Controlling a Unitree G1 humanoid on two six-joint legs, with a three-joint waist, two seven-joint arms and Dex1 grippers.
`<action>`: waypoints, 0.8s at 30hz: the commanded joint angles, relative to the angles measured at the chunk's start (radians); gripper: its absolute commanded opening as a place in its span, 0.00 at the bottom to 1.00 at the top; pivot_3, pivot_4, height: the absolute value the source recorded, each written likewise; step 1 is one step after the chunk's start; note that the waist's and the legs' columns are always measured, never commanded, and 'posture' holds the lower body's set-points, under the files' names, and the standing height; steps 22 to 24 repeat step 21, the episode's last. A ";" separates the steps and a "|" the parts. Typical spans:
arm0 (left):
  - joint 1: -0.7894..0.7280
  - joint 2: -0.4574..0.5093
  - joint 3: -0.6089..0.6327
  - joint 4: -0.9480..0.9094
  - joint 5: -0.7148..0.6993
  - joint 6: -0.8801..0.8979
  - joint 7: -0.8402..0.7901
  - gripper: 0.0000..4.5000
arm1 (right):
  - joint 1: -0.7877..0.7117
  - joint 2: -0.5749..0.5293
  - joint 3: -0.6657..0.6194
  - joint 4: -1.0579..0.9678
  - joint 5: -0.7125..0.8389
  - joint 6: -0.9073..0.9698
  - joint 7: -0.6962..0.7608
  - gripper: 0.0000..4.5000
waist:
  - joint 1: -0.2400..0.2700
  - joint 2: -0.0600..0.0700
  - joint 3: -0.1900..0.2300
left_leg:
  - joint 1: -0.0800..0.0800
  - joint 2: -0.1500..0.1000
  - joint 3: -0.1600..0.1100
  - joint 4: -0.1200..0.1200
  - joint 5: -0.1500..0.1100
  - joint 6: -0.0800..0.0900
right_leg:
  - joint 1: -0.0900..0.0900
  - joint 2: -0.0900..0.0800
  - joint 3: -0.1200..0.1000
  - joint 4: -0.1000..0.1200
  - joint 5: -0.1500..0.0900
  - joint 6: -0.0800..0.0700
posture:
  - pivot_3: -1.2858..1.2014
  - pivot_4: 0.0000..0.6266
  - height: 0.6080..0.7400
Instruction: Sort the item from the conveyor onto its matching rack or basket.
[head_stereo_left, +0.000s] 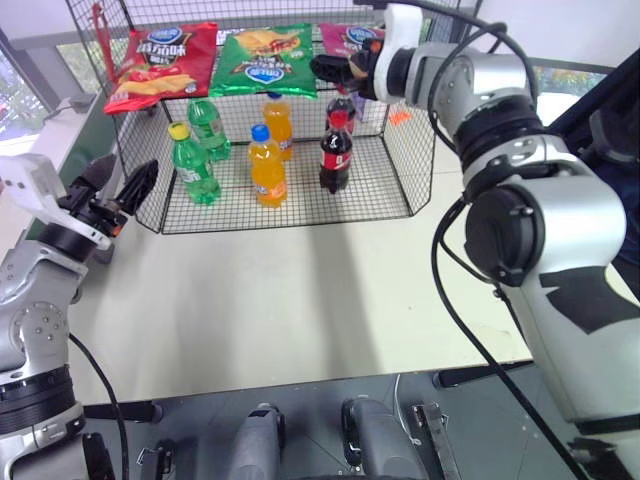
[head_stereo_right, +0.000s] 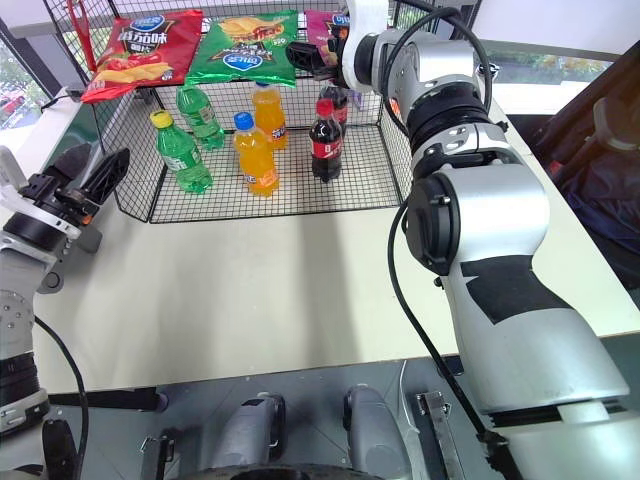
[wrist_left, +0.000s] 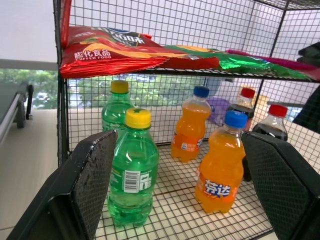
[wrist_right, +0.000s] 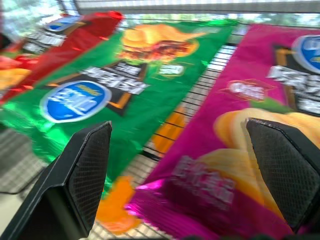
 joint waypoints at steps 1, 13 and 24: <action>-0.003 0.009 0.014 -0.051 -0.006 -0.018 0.003 0.91 | -0.061 -0.058 0.012 -0.108 0.029 -0.005 0.094 0.97 | 0.002 0.000 0.000 | 0.000 0.000 0.000 0.000 0.000 0.000 | 0.000 0.000 0.000 0.000 0.000 0.000 | 0.52 0.24 1.00; 0.092 0.066 0.009 -0.171 -0.076 0.092 -0.041 0.91 | 0.713 -0.360 0.072 -1.336 0.261 0.514 0.318 0.97 | 0.026 0.002 0.001 | 0.000 -0.001 -0.002 0.003 -0.001 0.001 | 0.002 -0.001 -0.001 0.000 0.000 0.001 | 0.52 0.24 1.00; 0.107 0.071 -0.012 -0.231 -0.127 0.170 -0.036 0.91 | 1.082 -0.423 0.035 -1.585 0.330 0.443 0.287 0.97 | 0.026 0.001 0.000 | 0.007 0.001 -0.001 0.002 -0.001 0.001 | 0.008 0.001 0.000 -0.001 -0.001 0.000 | 0.52 0.24 1.00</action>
